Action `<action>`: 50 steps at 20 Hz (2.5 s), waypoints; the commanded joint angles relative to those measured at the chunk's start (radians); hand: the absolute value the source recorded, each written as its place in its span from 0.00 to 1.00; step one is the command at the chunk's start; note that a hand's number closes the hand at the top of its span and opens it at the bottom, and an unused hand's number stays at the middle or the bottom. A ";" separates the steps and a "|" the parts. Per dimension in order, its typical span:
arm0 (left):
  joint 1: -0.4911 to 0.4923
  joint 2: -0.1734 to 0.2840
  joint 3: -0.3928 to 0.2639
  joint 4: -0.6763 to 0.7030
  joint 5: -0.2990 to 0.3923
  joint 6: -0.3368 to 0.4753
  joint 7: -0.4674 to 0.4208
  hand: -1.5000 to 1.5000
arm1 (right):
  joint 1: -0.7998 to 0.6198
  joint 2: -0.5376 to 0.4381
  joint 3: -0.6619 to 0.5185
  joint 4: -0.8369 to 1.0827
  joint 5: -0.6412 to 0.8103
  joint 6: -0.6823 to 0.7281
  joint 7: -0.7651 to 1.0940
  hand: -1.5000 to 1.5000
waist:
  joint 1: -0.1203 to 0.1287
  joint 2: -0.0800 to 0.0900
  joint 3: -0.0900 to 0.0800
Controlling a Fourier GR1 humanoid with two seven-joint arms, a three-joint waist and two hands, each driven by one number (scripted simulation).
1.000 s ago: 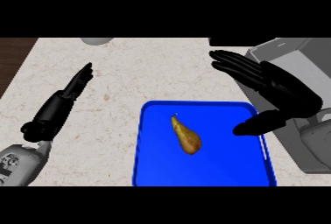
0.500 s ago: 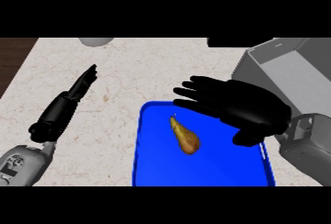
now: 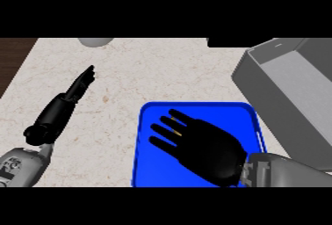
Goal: Pick the pear from the tray and place it in the cardboard box
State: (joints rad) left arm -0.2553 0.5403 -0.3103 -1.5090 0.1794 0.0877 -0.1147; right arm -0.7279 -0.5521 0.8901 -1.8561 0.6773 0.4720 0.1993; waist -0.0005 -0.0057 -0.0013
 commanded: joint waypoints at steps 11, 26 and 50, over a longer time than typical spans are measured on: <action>-0.019 -0.038 0.124 0.091 -0.019 -0.138 -0.046 0.50 | 0.170 0.231 0.060 0.017 0.233 0.181 0.195 0.00 | -0.002 0.005 0.001; 0.025 -0.142 0.146 -0.029 -0.157 -0.136 0.057 0.50 | 0.219 0.339 0.031 0.236 0.542 0.097 0.071 0.00 | 0.002 0.005 0.001; 0.057 -0.210 0.282 -0.043 -0.227 -0.262 0.043 0.50 | 0.258 0.412 -0.192 0.632 0.807 -0.185 -0.206 0.00 | 0.004 0.006 0.001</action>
State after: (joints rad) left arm -0.2036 0.3295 -0.0561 -1.5551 -0.0471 -0.1525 -0.0623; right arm -0.4737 -0.1282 0.7375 -1.3056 1.4469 0.3702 0.0366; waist 0.0027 0.0001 0.0001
